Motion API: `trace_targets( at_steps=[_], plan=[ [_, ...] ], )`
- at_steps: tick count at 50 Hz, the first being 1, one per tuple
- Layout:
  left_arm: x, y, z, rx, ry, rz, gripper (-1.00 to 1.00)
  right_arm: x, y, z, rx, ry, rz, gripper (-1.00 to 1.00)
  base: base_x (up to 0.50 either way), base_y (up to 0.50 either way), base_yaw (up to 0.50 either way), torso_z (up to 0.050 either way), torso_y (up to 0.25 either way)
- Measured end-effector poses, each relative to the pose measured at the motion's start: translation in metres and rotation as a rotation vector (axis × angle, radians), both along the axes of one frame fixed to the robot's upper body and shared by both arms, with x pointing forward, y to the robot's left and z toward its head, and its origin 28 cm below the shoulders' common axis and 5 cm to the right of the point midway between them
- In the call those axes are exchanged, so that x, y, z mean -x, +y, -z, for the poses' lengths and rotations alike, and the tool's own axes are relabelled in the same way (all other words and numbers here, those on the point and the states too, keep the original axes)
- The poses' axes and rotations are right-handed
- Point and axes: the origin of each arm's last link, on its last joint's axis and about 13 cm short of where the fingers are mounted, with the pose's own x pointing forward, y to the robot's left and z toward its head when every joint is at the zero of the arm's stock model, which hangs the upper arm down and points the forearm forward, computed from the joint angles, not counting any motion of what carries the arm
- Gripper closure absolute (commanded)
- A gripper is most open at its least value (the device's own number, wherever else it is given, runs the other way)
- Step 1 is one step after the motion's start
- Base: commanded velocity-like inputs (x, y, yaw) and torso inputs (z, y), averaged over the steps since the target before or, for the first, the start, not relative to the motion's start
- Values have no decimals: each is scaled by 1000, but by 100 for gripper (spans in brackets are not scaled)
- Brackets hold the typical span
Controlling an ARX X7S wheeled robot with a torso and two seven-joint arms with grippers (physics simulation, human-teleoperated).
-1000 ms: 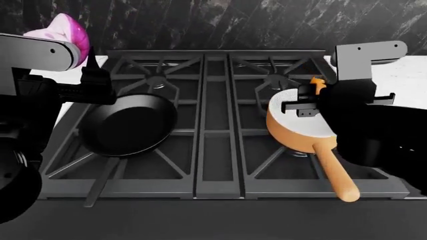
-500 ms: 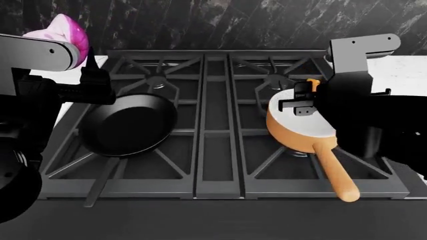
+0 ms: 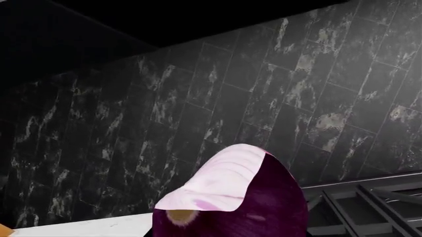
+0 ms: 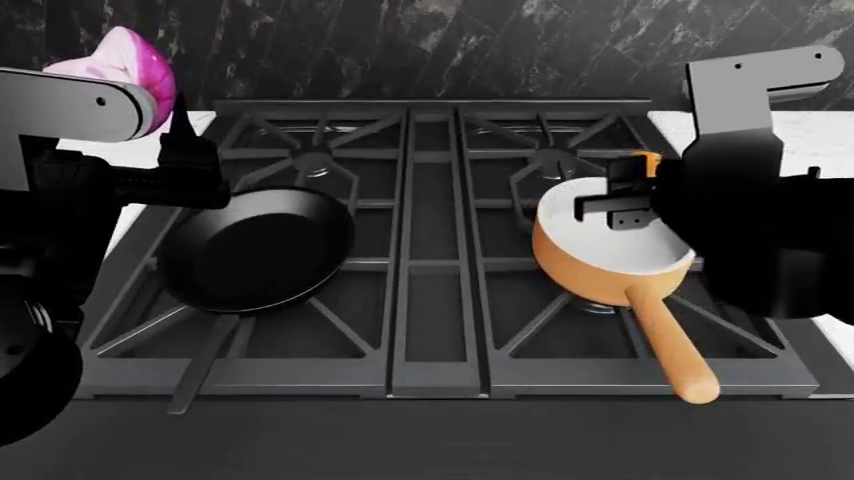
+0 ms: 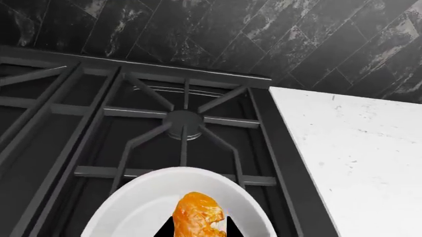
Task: Place both pans onto different burners. Then place the onion and the sushi on different pans.
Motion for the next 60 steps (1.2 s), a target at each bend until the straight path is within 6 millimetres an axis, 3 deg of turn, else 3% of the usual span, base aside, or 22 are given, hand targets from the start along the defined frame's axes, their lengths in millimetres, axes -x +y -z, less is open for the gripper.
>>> trace_targets(
  at_steps=[19,44,45,60],
  plan=[
    [-1,1,0,5,-1,-2,100,-11,2,0,31,77,-20,100,0,0,0,0,0],
    [0,2,0,7,-1,-9,100,-19,6,17,45,129,-47,100,0,0,0,1,0],
    [0,2,0,7,-1,-9,100,-19,6,17,45,129,-47,-100,0,0,0,0,0],
    [-1,3,1,8,0,-11,100,-18,6,15,52,115,-54,-100,0,0,0,0,1]
  ],
)
